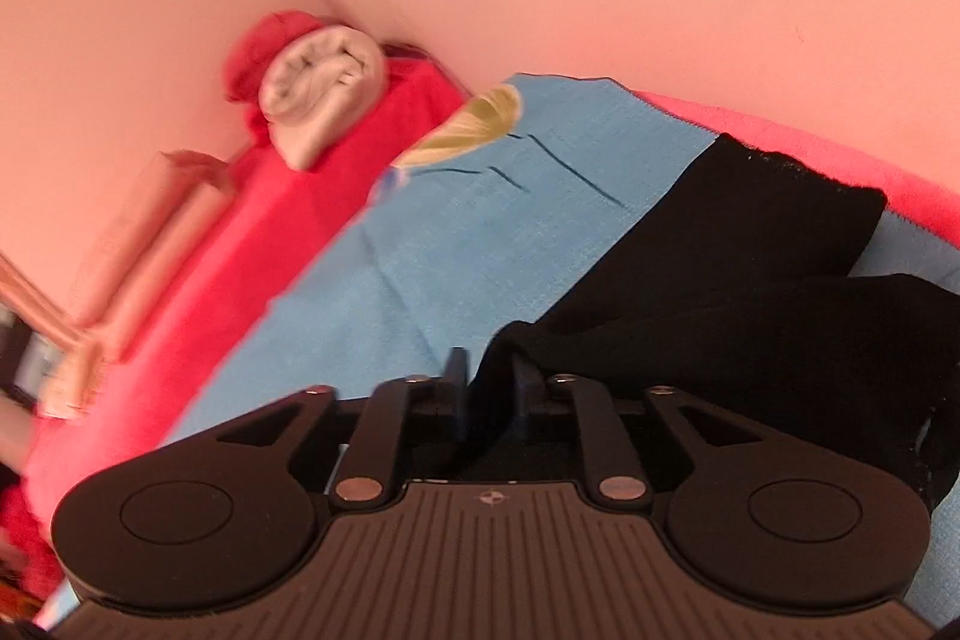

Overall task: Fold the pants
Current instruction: 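Fold the cuffs onto the waistband with the right gripper while the left gripper holds the waistband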

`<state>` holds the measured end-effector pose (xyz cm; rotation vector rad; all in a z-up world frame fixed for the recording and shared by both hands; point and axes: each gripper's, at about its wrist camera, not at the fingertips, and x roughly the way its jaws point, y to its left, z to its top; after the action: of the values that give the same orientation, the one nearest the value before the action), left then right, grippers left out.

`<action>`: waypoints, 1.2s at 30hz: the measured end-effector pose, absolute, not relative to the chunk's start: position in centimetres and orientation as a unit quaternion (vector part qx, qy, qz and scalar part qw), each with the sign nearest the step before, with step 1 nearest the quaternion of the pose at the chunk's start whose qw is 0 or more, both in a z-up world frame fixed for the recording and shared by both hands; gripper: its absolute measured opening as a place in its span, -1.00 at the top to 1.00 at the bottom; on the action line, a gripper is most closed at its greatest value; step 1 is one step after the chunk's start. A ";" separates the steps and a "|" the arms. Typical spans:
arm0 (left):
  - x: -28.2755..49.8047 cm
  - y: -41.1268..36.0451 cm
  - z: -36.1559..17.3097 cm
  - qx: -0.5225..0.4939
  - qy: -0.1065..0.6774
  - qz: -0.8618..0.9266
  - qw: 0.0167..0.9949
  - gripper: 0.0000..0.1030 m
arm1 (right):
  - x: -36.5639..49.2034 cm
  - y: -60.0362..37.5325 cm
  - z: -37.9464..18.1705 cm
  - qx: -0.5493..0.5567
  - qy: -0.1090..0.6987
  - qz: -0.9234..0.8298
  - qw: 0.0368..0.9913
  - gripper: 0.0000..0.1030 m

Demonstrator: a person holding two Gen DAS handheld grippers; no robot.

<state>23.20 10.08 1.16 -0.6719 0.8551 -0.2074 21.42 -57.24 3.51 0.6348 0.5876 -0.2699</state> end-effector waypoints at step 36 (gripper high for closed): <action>7.7 1.8 2.1 -0.116 0.319 -0.149 0.929 -1.00 | 16.3 -41.9 8.4 0.027 0.246 0.014 0.969 -0.46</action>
<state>7.71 1.76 2.12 -0.2385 0.6526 -0.3054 16.33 -41.85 8.35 0.0536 0.4977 0.0284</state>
